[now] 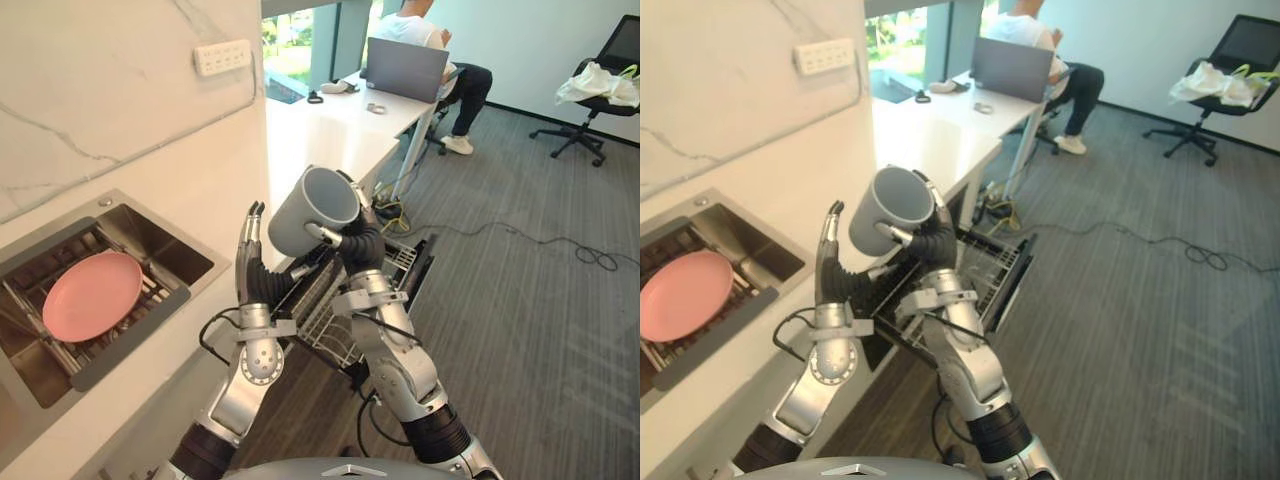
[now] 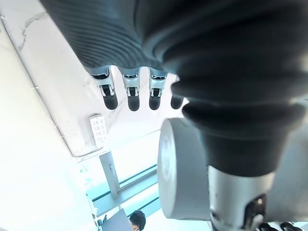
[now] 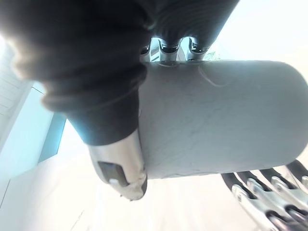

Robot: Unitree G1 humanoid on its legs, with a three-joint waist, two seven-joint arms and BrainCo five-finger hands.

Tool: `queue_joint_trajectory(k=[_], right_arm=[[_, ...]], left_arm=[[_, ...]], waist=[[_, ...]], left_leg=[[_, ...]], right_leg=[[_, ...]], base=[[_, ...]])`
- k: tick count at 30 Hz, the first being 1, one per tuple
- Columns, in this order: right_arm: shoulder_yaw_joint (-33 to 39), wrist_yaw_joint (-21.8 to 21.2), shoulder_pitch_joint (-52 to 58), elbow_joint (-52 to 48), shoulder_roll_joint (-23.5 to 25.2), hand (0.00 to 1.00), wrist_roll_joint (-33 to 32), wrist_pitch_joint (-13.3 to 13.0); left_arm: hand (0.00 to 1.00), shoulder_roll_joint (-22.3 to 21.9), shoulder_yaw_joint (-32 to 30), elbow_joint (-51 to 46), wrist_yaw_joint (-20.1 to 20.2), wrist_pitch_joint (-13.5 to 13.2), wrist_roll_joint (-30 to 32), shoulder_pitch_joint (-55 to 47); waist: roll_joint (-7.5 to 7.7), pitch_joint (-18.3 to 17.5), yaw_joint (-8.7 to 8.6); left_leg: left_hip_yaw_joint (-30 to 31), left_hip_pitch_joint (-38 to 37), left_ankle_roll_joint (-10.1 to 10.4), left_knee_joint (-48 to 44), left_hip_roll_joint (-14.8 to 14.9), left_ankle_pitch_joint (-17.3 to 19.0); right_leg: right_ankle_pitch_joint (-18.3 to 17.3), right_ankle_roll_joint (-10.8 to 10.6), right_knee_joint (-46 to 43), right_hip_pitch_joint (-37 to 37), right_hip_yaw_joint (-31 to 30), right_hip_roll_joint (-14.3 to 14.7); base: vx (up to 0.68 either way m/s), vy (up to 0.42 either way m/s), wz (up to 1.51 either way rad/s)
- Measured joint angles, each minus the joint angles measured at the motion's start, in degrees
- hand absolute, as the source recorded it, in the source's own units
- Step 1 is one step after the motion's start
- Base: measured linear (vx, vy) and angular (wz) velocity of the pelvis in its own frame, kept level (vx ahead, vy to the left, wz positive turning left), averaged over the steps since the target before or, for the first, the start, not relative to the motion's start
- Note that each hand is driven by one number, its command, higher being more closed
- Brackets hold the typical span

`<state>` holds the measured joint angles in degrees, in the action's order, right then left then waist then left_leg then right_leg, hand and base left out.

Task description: Walk over to the sink, pick up the cup, carry it to the dishwasher, place the cup inside the dishwasher, then close the dishwasher door

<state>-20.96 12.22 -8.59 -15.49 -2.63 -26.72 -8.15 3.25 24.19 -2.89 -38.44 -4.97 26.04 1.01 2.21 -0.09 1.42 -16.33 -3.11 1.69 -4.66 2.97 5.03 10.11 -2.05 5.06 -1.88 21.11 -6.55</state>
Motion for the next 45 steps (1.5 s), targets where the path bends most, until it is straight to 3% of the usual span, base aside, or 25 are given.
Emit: queue_joint_trajectory(k=[9, 12, 15, 22, 28, 30, 33, 34, 35, 37, 45], right_arm=[[5.0, 3.4, 0.5, -4.0, 0.4, 1.00, 0.0, -2.0], [8.1, 4.8, 0.5, -4.7, 0.4, 1.00, 0.0, -2.9], [11.8, 5.9, 0.8, -6.5, 0.1, 1.00, 0.2, -2.9], [17.6, 9.5, 3.1, -6.1, -0.4, 1.00, 0.2, -1.4], [20.2, 10.1, 3.8, -2.8, -3.6, 1.00, 1.5, 0.2], [21.2, 9.9, 3.4, -0.8, -4.1, 1.00, 2.3, 1.0], [22.6, 9.5, 0.6, 3.3, -5.8, 1.00, 2.4, 2.5], [24.0, 9.4, -2.8, 4.9, -7.1, 1.00, 2.4, 3.5], [24.2, 9.3, -3.7, 5.4, -7.4, 1.00, 2.4, 3.5], [27.5, 9.1, -9.5, 10.0, -10.0, 1.00, 3.6, 4.7], [29.6, 8.4, -13.9, 20.8, -15.3, 1.00, 7.9, 7.7]], left_arm=[[0.00, -0.4, -2.0, 1.6, 0.5, -0.2, -3.1, -0.7], [0.00, -0.5, -2.0, 3.1, 5.3, -2.0, -7.0, -0.7], [0.00, -0.4, -0.3, 5.0, 13.3, -4.1, -11.7, -0.8], [0.00, -0.3, 11.3, 8.7, 30.0, -6.8, -19.5, -2.5], [0.00, 0.6, 14.2, 13.5, 35.9, -6.6, -19.5, -2.4], [0.00, 1.0, 14.2, 15.5, 36.2, -6.2, -19.0, -2.3], [0.00, 1.8, 12.5, 20.1, 34.0, -5.1, -17.7, -1.5], [0.00, 2.5, 10.5, 21.6, 31.7, -4.9, -17.1, -0.2], [0.00, 2.6, 9.8, 21.8, 31.3, -4.8, -17.1, 0.0], [0.00, 3.0, 4.5, 23.0, 27.7, -4.6, -16.9, 0.5], [0.00, 4.7, -6.6, 31.4, 16.4, -3.7, -15.6, -2.3]], waist=[[0.11, 0.6, 0.02], [0.28, 1.0, -0.04], [0.26, 1.8, -0.18], [-0.09, 2.8, -1.51], [-0.22, 3.7, -2.06], [-0.28, 4.1, -2.12], [-0.75, 7.9, -2.42], [-0.94, 11.4, -2.56], [-0.92, 12.0, -2.56], [-1.34, 17.2, -2.04], [-1.91, 22.9, -0.18]], left_leg=[[-0.9, -0.6, 0.0, 0.8, 0.0, 0.0], [-1.0, -0.9, 0.0, 0.9, -0.1, 0.1], [-1.2, -0.9, 0.0, 0.8, -0.1, 0.2], [-1.7, -0.9, 0.0, 0.8, -0.1, 0.5], [-2.0, 0.8, -0.1, 0.6, -0.1, 0.6], [-1.9, 2.2, -0.1, -0.4, -0.1, 0.6], [-1.1, 5.5, -0.3, -2.8, -0.2, 0.7], [-0.8, 7.8, -0.7, -4.7, -0.1, 0.9], [-0.8, 8.4, -0.7, -5.1, -0.1, 0.9], [-0.4, 11.8, -1.2, -7.7, 0.0, 1.1], [2.3, 16.8, -1.4, -8.8, 0.0, 0.3]], right_leg=[[0.0, 0.0, 0.0, 0.0, -0.5, 0.1], [0.1, -0.1, 0.0, 0.0, -0.9, 0.1], [0.1, -0.1, 0.0, -0.1, -1.4, 0.1], [0.0, -0.3, 0.0, -0.4, -1.7, 0.1], [0.2, -0.4, 0.0, -1.6, -2.0, 0.1], [0.6, -0.3, 0.0, -2.6, -2.0, -0.1], [1.7, -0.1, -0.4, -4.5, -1.7, -0.5], [2.5, 0.1, -0.4, -5.9, -1.6, -0.9], [2.7, 0.1, -0.4, -6.4, -1.6, -0.9], [3.4, 0.0, -0.4, -8.5, -1.4, -1.3], [3.8, 0.4, -0.4, -11.4, 1.4, -1.6]], base=[[0.00, 0.011, -0.03], [0.00, 0.031, -0.06], [-0.01, 0.018, -0.03], [0.00, 0.022, -0.03], [-0.02, 0.013, -0.01], [-0.02, 0.012, 0.04], [-0.07, 0.027, 0.11], [-0.15, 0.029, 0.13], [-0.17, 0.030, 0.13], [-0.13, 0.023, 0.10], [-0.05, 0.046, 0.17]])
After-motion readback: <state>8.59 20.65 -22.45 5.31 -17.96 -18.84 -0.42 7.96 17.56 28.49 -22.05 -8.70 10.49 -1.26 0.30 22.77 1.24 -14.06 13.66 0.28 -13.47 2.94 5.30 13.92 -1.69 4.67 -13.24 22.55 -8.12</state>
